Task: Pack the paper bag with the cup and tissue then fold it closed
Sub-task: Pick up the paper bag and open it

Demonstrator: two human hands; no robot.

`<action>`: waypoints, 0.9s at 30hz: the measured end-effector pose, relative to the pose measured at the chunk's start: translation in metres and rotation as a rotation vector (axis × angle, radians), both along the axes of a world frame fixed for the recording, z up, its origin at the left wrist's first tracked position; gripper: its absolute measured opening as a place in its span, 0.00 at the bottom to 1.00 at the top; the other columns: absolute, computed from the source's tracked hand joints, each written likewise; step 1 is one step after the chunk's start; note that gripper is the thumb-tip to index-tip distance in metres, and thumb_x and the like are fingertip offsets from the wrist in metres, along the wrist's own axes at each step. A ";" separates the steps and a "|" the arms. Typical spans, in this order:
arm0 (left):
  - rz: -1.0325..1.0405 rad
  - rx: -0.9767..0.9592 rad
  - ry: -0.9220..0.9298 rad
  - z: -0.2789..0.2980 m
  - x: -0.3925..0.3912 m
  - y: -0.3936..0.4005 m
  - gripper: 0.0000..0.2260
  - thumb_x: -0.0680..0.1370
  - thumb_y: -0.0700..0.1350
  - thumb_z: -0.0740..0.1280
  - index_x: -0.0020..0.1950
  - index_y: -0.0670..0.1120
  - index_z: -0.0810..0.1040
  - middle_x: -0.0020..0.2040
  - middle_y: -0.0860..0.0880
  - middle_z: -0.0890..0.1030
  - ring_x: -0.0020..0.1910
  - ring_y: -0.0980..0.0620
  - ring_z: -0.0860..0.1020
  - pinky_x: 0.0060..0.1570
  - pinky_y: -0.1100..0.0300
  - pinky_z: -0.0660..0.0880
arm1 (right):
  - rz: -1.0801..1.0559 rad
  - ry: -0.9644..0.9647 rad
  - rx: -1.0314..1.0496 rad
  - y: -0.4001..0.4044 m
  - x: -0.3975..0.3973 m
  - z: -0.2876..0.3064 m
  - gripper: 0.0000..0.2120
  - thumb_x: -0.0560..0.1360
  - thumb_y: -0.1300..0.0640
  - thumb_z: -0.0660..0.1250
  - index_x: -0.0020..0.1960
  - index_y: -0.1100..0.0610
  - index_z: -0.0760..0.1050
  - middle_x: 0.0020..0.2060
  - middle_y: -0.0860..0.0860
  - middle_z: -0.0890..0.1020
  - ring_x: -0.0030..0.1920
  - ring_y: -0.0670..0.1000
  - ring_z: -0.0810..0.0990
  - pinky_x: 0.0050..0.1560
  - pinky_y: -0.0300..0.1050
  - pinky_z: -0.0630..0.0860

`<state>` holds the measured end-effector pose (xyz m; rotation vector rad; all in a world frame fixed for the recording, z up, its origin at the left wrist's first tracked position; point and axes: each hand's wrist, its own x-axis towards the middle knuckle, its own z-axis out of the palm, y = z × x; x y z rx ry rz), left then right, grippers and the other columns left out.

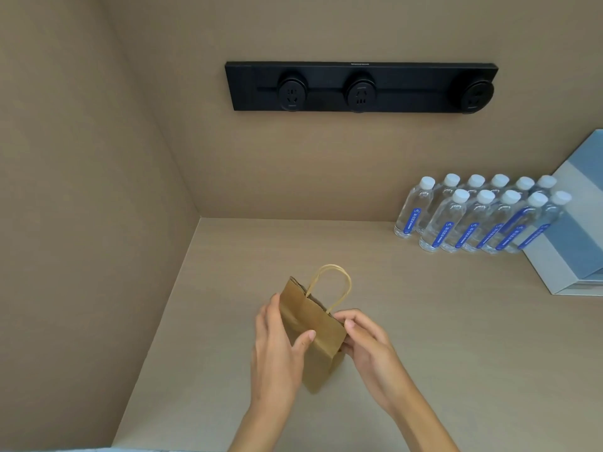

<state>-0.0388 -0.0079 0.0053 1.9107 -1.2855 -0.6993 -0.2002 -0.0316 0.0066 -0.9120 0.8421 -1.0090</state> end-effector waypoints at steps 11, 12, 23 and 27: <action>-0.152 0.129 0.411 0.012 0.002 0.015 0.46 0.63 0.73 0.67 0.76 0.53 0.64 0.66 0.57 0.78 0.65 0.61 0.74 0.65 0.60 0.72 | 0.089 -0.019 0.086 0.012 0.017 0.000 0.12 0.70 0.54 0.73 0.49 0.59 0.78 0.42 0.49 0.82 0.46 0.50 0.80 0.51 0.46 0.76; -0.149 0.137 0.429 0.014 0.003 0.015 0.46 0.62 0.72 0.68 0.76 0.53 0.64 0.66 0.58 0.78 0.65 0.63 0.74 0.66 0.59 0.72 | 0.094 -0.017 0.088 0.012 0.017 0.001 0.12 0.69 0.53 0.74 0.49 0.58 0.79 0.41 0.48 0.81 0.46 0.49 0.80 0.49 0.44 0.77; -0.131 0.163 0.715 0.028 0.013 0.020 0.39 0.68 0.54 0.73 0.76 0.45 0.63 0.69 0.51 0.76 0.68 0.56 0.75 0.70 0.49 0.69 | 0.149 0.077 0.102 0.017 0.023 0.006 0.11 0.74 0.49 0.70 0.49 0.56 0.76 0.45 0.49 0.82 0.52 0.51 0.81 0.62 0.57 0.72; -0.136 0.230 0.743 0.027 0.019 0.020 0.30 0.74 0.49 0.71 0.74 0.48 0.66 0.67 0.54 0.79 0.64 0.59 0.78 0.67 0.53 0.72 | 0.148 0.114 0.115 0.018 0.023 0.008 0.16 0.72 0.47 0.72 0.50 0.57 0.73 0.47 0.54 0.81 0.51 0.52 0.80 0.57 0.50 0.74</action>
